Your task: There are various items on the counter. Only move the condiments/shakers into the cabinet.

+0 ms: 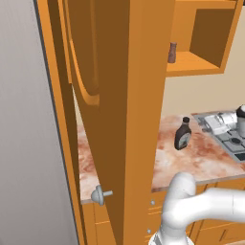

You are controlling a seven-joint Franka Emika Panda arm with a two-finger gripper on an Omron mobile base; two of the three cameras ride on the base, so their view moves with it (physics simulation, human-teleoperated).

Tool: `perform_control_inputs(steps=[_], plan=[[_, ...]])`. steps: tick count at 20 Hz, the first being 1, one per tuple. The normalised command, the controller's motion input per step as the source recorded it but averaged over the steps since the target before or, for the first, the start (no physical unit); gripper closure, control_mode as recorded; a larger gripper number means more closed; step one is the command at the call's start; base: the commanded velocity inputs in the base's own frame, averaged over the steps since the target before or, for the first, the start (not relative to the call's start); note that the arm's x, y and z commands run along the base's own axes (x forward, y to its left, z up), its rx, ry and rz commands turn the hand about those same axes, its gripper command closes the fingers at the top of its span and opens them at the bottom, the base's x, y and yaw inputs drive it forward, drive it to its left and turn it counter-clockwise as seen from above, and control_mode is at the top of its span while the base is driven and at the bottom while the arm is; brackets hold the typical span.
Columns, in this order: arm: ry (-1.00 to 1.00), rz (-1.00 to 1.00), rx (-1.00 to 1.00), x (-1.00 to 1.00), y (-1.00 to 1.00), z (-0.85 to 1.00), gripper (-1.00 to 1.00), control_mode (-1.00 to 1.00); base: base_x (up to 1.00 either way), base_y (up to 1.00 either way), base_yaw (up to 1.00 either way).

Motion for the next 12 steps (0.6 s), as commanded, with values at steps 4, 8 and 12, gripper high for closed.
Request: perform_control_inputs(steps=[4,8,12], plan=[[0.00,0.00,-0.02,0.25,0.34,0.00,-1.00,-1.00,0.00,0.00,0.00],[0.00,0.00,0.00,0.17,0.21,0.00,-1.00,-1.00,0.00,0.00,0.00],[0.00,0.00,-0.01,0.04,0.14,0.00,-1.00,-1.00,0.00,0.00,0.00]])
